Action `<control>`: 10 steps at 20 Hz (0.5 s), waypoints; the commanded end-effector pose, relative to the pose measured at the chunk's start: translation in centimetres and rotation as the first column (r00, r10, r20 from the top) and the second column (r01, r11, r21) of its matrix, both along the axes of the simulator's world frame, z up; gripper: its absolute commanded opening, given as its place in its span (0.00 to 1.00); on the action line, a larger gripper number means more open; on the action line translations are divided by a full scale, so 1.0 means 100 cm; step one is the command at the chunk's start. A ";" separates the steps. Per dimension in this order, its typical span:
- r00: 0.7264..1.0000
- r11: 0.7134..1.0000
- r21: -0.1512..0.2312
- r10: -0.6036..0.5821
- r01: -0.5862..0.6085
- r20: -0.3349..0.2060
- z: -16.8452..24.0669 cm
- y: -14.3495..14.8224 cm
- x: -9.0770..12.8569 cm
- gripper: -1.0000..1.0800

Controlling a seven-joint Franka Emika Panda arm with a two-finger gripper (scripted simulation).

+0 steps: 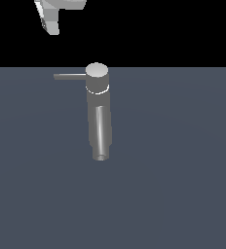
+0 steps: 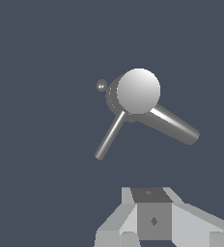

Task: Turn on the faucet by rotating a designated handle.

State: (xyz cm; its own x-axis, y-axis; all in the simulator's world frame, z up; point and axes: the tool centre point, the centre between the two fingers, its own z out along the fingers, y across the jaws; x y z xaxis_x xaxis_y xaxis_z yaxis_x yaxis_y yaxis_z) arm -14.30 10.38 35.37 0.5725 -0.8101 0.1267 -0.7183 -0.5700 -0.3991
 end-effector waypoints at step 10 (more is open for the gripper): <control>0.967 0.964 0.107 -0.248 0.242 0.050 -0.034 0.019 0.052 0.00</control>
